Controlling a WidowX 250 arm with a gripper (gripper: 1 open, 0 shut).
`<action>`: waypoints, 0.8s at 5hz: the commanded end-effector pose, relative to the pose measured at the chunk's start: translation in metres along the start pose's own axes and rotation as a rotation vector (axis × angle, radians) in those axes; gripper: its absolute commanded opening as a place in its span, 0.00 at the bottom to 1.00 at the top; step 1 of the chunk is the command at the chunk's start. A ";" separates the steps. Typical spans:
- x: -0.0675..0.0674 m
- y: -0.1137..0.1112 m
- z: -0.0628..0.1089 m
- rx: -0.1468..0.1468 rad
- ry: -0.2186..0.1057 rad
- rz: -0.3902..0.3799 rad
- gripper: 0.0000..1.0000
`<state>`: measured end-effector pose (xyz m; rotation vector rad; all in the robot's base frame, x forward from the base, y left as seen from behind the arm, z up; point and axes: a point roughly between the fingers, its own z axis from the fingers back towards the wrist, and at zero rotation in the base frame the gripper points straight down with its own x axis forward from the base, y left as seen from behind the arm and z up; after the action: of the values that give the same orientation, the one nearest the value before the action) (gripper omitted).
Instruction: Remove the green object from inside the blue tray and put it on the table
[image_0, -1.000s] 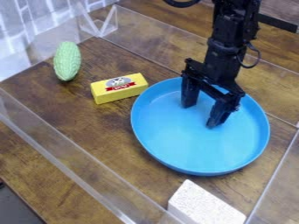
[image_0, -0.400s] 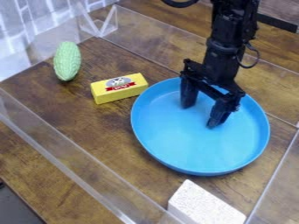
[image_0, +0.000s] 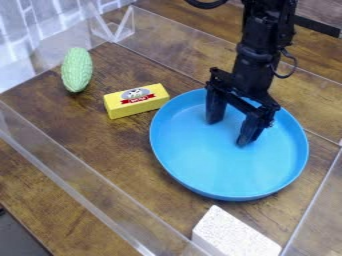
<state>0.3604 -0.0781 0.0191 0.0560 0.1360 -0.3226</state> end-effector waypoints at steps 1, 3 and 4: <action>-0.001 0.008 -0.007 0.003 0.024 -0.013 1.00; -0.005 0.016 -0.007 0.006 0.029 -0.038 1.00; 0.004 0.013 -0.005 0.007 0.029 -0.032 0.00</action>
<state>0.3704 -0.0657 0.0184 0.0610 0.1535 -0.3467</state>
